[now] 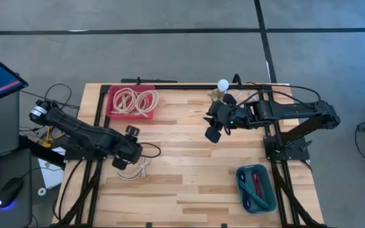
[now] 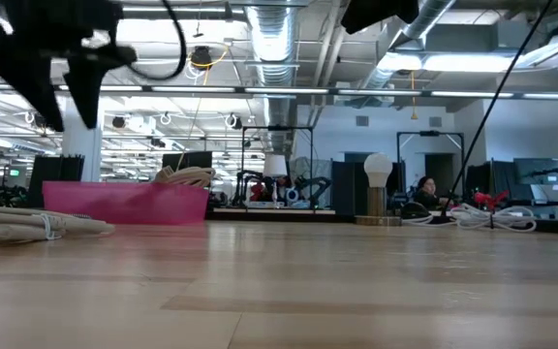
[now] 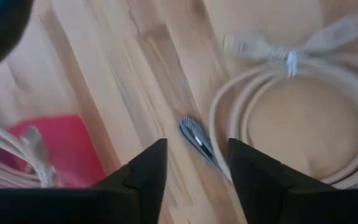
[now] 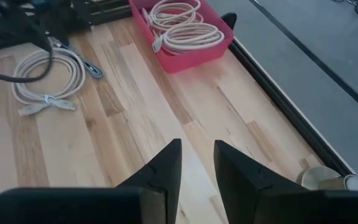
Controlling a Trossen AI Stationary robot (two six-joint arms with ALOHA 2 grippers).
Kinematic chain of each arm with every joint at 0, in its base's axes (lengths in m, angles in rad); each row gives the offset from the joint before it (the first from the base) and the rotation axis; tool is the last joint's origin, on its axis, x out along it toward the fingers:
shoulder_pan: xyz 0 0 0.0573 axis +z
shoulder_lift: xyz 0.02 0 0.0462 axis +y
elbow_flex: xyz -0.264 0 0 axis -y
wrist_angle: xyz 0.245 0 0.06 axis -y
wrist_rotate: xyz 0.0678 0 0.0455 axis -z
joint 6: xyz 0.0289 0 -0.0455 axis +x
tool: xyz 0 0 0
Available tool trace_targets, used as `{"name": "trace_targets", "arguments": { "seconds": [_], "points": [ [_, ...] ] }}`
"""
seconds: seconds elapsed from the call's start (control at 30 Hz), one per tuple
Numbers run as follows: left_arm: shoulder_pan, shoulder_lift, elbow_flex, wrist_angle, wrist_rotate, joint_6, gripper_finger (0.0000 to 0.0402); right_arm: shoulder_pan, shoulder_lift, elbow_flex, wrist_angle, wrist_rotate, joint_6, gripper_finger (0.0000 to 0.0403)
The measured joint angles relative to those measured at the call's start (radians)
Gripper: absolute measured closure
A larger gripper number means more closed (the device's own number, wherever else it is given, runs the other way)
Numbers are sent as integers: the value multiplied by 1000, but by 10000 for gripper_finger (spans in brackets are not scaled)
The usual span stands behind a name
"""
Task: Pick & Place USB Port
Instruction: Put the brown USB cable into the red bin
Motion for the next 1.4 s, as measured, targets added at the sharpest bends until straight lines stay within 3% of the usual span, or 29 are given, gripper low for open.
{"name": "trace_targets", "arguments": {
  "seconds": [0.13, 0.3, 0.67, 0.9, 1.2, 1.4],
  "points": [
    [16, 0, -82, 45, 20, 1, 210, 0, 0, 0, 0, 0, 0, 316],
    [15, 0, -168, 183, 105, 6, 216, 0, 0, 0, -16, 0, 0, 316],
    [17, 9, -168, 186, 102, 7, 257, 11, -6, 0, -15, 0, -1, 316],
    [17, 9, -168, 187, 102, 7, 268, 95, -87, -10, 53, 1, -36, 316],
    [17, 10, -168, 200, 102, 7, 270, 143, -289, -311, 373, -4, -116, 316],
    [22, 3, -260, 500, 109, -31, 270, 144, -437, -486, 542, -79, -108, 316]
  ]
}}
